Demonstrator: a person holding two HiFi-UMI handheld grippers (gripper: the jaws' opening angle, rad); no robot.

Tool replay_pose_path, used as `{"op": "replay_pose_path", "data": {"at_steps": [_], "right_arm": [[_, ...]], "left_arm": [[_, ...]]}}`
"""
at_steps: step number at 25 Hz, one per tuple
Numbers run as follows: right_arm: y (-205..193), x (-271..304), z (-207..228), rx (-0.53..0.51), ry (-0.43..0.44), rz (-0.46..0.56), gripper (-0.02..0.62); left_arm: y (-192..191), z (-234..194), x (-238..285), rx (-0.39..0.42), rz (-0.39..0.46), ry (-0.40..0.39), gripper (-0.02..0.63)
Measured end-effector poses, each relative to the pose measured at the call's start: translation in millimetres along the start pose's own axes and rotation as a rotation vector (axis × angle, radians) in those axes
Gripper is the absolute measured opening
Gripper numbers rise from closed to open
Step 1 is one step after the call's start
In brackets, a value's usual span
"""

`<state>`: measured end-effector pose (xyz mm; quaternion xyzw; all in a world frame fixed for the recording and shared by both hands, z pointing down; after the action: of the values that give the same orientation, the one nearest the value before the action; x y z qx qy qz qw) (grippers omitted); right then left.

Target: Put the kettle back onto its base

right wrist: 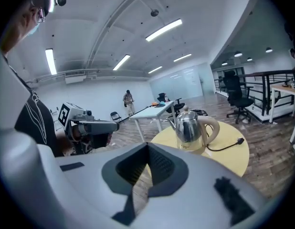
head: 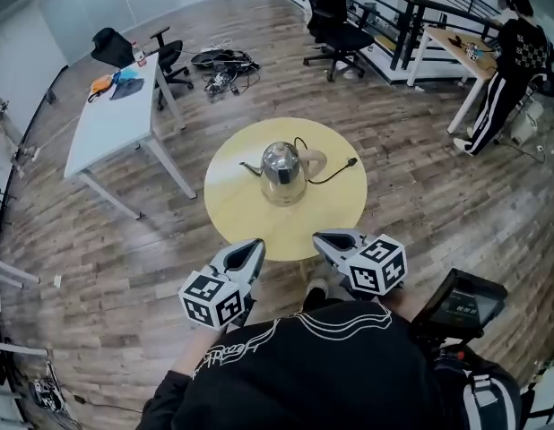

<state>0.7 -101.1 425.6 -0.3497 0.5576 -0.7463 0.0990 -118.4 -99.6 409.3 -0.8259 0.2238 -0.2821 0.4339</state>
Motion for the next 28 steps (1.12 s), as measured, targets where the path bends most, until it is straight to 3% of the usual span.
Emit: {"op": "replay_pose_path", "data": {"at_steps": [14, 28], "right_arm": [[-5, -10, -26, 0.004, 0.011, 0.001, 0.006], [0, -18, -30, -0.026, -0.006, 0.009, 0.006]], "left_arm": [[-6, 32, -3, 0.029, -0.034, -0.094, 0.006], [-4, 43, -7, 0.023, -0.017, -0.111, 0.006]]}}
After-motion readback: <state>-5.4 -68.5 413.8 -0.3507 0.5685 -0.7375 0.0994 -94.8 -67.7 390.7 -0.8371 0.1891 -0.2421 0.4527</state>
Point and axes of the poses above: the fingertips, and each gripper's own axes: x forward along the fingers, z to its right, y out of its top, the point moved 1 cm from there along -x, backward along the fingers, and after that the axes turned 10 degrees about -x, right-handed, at the moved point
